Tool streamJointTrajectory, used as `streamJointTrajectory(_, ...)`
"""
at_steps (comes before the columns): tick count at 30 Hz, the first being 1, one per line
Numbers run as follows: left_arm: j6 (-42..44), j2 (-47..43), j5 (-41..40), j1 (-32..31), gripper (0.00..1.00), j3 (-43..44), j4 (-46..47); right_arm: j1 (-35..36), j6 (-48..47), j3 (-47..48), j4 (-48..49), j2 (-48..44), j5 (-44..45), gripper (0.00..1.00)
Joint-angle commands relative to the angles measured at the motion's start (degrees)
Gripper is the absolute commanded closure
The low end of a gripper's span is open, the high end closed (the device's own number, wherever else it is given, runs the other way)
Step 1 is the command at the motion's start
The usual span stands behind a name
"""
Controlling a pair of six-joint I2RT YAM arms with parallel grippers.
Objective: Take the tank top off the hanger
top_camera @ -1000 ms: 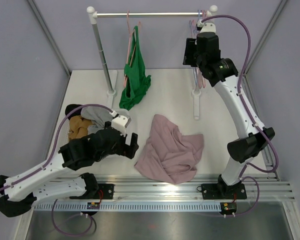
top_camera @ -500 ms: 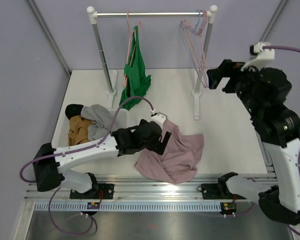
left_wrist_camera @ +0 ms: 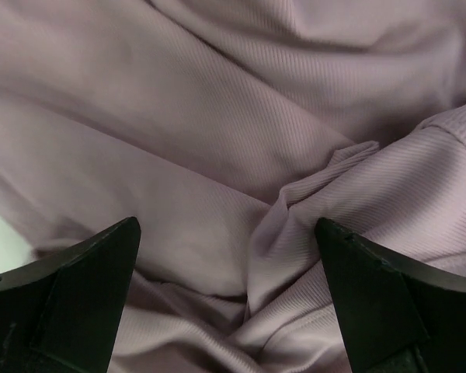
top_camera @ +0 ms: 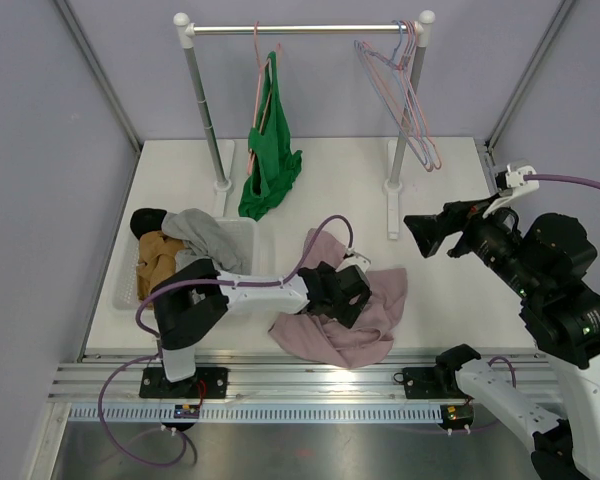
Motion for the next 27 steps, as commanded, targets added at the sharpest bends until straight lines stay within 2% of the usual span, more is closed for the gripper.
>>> streamJointTrajectory(1,-1.89,2.77,-1.42,-1.33,0.02,1.64,2.72,0.14,0.04,0.21,0.69,-2.10,-3.36,0.01)
streamJointTrajectory(2,-2.16,3.30,-1.07,-1.42,0.06,1.29,3.50,0.14,0.13,0.04,0.86,-2.28,-3.45,0.00)
streamJointTrajectory(4,-2.77,3.57,-1.07,-1.77,0.30,-0.02,4.29,0.14,0.40,-0.14,1.21,-2.81,-3.88,0.00)
streamJointTrajectory(5,-3.30,3.31,-1.07,-1.77,0.51,-0.47,4.82,0.14,0.40,-0.14,1.21,-2.99,-3.97,0.01)
streamJointTrajectory(6,-3.56,3.04,-1.59,-1.77,0.79,-0.82,4.83,0.14,0.48,-0.05,1.30,-2.90,-4.41,0.00)
streamJointTrajectory(7,-3.83,1.74,-2.12,-1.86,0.93,-1.26,4.57,0.22,0.31,-0.05,1.48,-3.16,-4.50,0.00)
streamJointTrajectory(8,-4.27,0.85,-2.82,-1.95,1.00,-1.35,3.43,0.14,0.40,-0.05,1.74,-3.16,-4.41,0.01)
streamJointTrajectory(13,-4.27,-8.46,-11.42,-2.21,1.00,-0.65,-2.72,0.14,0.31,-0.22,2.27,-3.43,-4.24,0.01)
streamJointTrajectory(17,-3.48,-17.60,-18.28,-2.21,1.00,2.77,-12.19,0.14,0.49,-0.75,2.79,-3.60,-4.24,0.00)
streamJointTrajectory(21,-2.86,-25.50,-26.35,-2.04,1.00,8.21,-19.59,0.14,0.49,-1.02,3.15,-3.60,-4.33,0.01)
streamJointTrajectory(27,-1.55,-31.14,-35.68,-0.55,1.00,17.35,-31.20,0.22,0.40,-0.31,3.67,-3.69,-4.24,0.00)
